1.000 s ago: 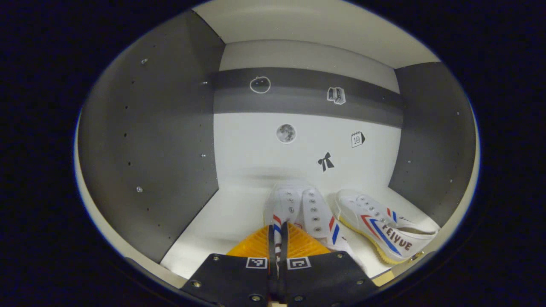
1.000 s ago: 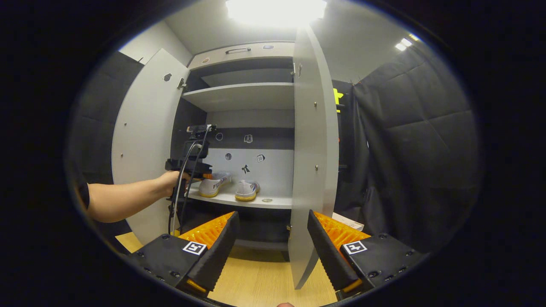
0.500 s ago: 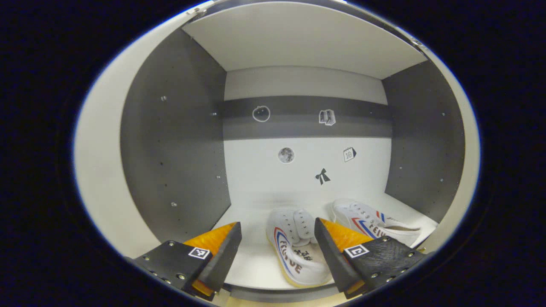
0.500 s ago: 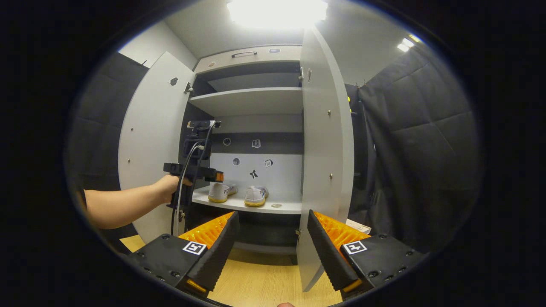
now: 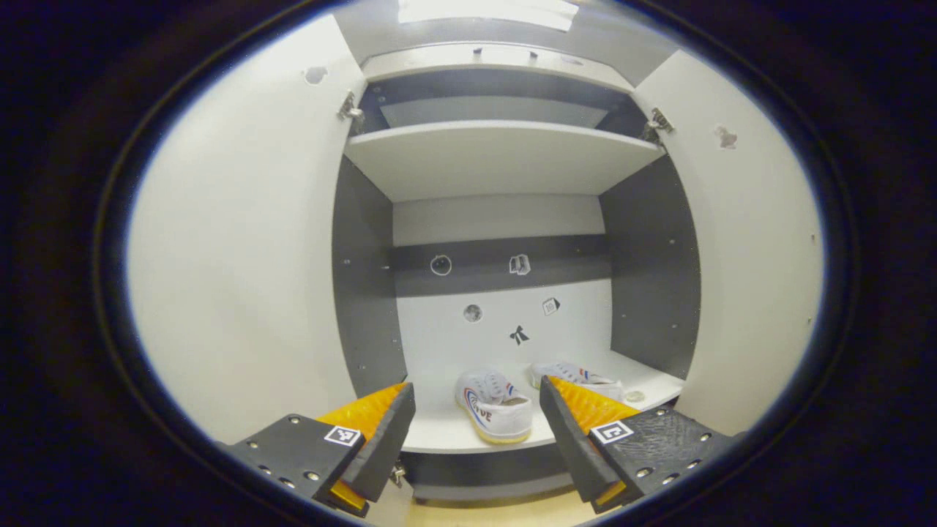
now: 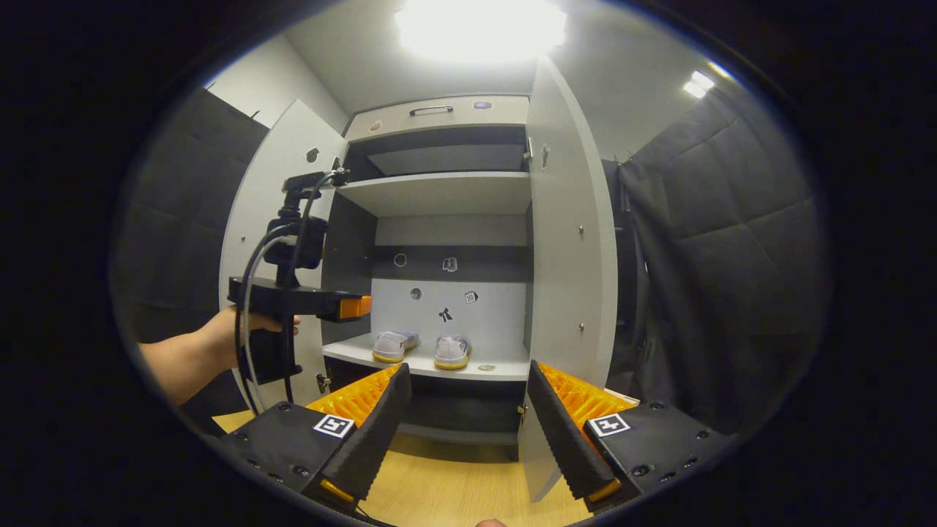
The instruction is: Grab one shoe with the right hand and put it into the shoe cabinet, grab the other shoe with the left hand and put it into the shoe cabinet; then close the right door with the right hand and the left door with the left hand.
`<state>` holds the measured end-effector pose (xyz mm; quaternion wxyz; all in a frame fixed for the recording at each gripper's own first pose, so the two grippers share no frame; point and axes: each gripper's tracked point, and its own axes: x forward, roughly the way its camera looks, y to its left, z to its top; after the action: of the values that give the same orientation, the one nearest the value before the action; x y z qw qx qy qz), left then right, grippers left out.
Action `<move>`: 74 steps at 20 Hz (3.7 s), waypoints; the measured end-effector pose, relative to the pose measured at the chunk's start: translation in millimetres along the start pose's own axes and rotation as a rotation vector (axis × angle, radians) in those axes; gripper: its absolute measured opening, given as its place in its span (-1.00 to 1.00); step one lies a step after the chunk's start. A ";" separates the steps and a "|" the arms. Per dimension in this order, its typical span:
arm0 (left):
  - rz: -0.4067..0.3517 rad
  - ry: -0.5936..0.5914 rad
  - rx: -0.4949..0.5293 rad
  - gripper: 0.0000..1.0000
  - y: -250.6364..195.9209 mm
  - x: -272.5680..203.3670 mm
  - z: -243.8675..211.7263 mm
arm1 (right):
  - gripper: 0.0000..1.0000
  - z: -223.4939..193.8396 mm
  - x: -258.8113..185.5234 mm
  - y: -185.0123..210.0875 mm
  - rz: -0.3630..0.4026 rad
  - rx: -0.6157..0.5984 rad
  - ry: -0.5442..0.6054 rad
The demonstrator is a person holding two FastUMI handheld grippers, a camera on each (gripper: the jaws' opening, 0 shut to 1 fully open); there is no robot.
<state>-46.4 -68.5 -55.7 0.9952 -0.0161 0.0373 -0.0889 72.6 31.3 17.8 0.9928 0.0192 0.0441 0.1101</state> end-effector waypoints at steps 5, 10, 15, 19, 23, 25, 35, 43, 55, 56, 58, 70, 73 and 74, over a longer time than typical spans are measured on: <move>0.021 -0.041 0.021 1.00 16.6 -64.7 9.5 | 1.00 10.7 -7.5 9.2 -0.004 0.011 -0.022; 0.022 -0.058 0.017 0.94 35.2 -124.7 17.1 | 0.94 15.4 -11.3 23.9 0.010 0.015 -0.025; 0.036 -0.038 0.019 1.00 57.3 -170.3 -0.1 | 1.00 20.6 -17.2 29.8 0.012 0.028 -0.028; 0.054 -0.014 -0.004 1.00 74.3 -193.7 -12.1 | 0.99 25.4 -19.1 2.4 -0.057 0.002 -0.017; 0.069 -0.007 -0.020 1.00 88.0 -203.9 -15.5 | 1.00 35.2 -20.9 -44.6 -0.181 -0.009 -0.010; 0.073 -0.004 -0.027 1.00 94.0 -205.0 -16.7 | 0.99 42.9 -22.2 -70.7 -0.252 -0.020 -0.017; 0.128 0.022 -0.036 1.00 124.1 -209.5 -22.2 | 0.99 63.1 -6.0 -189.9 -0.608 -0.075 -0.030; 0.205 0.027 -0.036 1.00 158.0 -217.9 -24.1 | 0.94 46.2 18.6 -202.2 -0.645 -0.078 0.022; 0.230 0.021 -0.050 0.94 174.3 -221.4 -23.9 | 0.83 50.2 30.2 -126.6 -0.449 -0.072 -0.011; 0.231 0.023 -0.053 0.94 175.2 -221.8 -25.0 | 0.83 50.4 32.5 -119.0 -0.431 -0.071 -0.014; 0.239 0.026 -0.056 1.00 179.3 -225.0 -27.6 | 0.92 49.8 38.7 -103.1 -0.395 -0.072 -0.015; 0.325 0.041 -0.056 1.00 219.2 -235.7 -34.6 | 0.94 51.1 75.1 -46.7 -0.248 -0.078 -0.028; 0.350 0.046 -0.058 1.00 234.2 -233.5 -35.3 | 0.97 54.7 73.7 -42.7 -0.232 -0.075 -0.047; 0.360 0.043 -0.057 1.00 239.6 -230.8 -33.9 | 0.97 56.0 71.2 -43.0 -0.230 -0.073 -0.052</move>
<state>-233.5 207.4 -82.3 0.9931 -0.0356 0.0632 0.0917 156.3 3.5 65.5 0.9997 -0.0192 0.0161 -0.0033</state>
